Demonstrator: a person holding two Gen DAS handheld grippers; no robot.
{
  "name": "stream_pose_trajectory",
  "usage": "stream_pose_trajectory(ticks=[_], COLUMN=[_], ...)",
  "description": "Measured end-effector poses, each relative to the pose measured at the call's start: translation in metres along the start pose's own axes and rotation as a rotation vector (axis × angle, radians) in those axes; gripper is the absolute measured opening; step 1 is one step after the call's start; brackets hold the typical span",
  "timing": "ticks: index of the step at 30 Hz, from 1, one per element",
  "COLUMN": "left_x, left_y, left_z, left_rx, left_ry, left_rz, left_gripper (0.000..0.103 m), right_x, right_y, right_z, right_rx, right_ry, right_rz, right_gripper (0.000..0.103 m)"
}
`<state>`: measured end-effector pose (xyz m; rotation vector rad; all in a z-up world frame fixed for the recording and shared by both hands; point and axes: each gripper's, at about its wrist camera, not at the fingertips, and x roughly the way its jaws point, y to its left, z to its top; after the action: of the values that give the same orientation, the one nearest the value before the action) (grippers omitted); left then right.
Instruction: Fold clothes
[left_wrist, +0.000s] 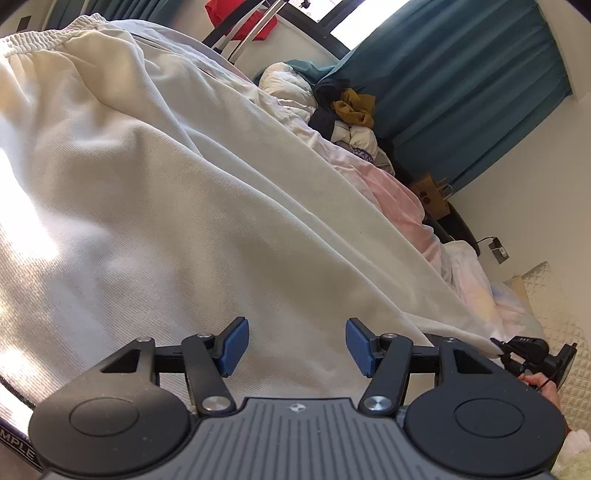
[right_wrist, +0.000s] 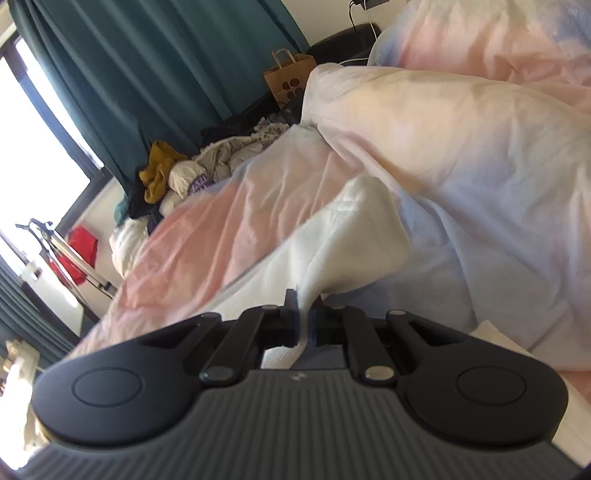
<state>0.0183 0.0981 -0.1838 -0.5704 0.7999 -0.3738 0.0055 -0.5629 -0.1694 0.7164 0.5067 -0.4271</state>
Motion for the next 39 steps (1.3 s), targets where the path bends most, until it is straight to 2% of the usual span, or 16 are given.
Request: stream_pose_trajectory(ticks=[1,4,7,10,12,15,19,22,26,29,32,34,36,37,39], left_x=[0.0,-0.002,-0.003,-0.005,-0.008,-0.02,-0.052,-0.082,-0.126,-0.154,-0.177,-0.183,-0.189,-0.188,-0.187], left_y=[0.0,0.0,0.001,0.003,0.008,0.014,0.01,0.009,0.025,0.044,0.067,0.082,0.096,0.101,0.107], left_z=[0.0,0.001,0.003,0.006,0.011,0.017,0.021,0.025,0.032,0.035,0.035,0.035,0.036,0.036,0.036], left_rx=[0.002,0.008,0.007,-0.028,-0.069,-0.102,-0.064,-0.08,-0.18,-0.269,-0.369,-0.439,-0.504,-0.523,-0.542], left_ry=[-0.001,-0.001,0.003,0.007,0.016,0.026,-0.037,-0.096,-0.185,-0.246,-0.293,-0.304,-0.312,-0.308,-0.295], left_rz=[0.003,0.006,0.01,0.008,0.009,0.057,0.102,0.118,0.113,0.13,0.173,0.208,0.243,0.258,0.281], left_gripper=[0.06,0.06,0.06,0.06,0.06,0.06,0.062,0.07,0.079,0.082,0.082,0.082,0.082,0.082,0.082], right_x=[0.005,0.025,0.02,0.004,-0.018,-0.051,-0.096,-0.125,-0.155,-0.171,-0.186,-0.19,-0.194,-0.195,-0.198], right_y=[-0.007,-0.04,-0.051,-0.044,-0.039,-0.037,-0.034,-0.032,-0.036,-0.045,-0.057,-0.065,-0.073,-0.077,-0.084], right_z=[-0.007,-0.034,-0.04,-0.035,-0.035,-0.037,-0.044,-0.05,-0.061,-0.069,-0.076,-0.079,-0.082,-0.083,-0.084], right_rx=[-0.019,0.056,0.086,0.051,0.004,-0.032,-0.054,-0.035,0.006,0.041,0.084,0.108,0.131,0.145,0.175], right_ry=[0.032,0.143,0.125,0.159,0.162,0.176,0.19,0.197,0.208,0.2,0.19,0.188,0.188,0.19,0.196], right_rz=[-0.028,-0.053,0.003,0.01,0.008,0.046,0.073,0.097,0.105,0.102,0.098,0.082,0.064,0.058,0.05], right_gripper=[0.008,0.008,0.012,0.013,0.013,0.013,0.013,0.013,0.014,0.015,0.033,0.051,0.063,0.067,0.069])
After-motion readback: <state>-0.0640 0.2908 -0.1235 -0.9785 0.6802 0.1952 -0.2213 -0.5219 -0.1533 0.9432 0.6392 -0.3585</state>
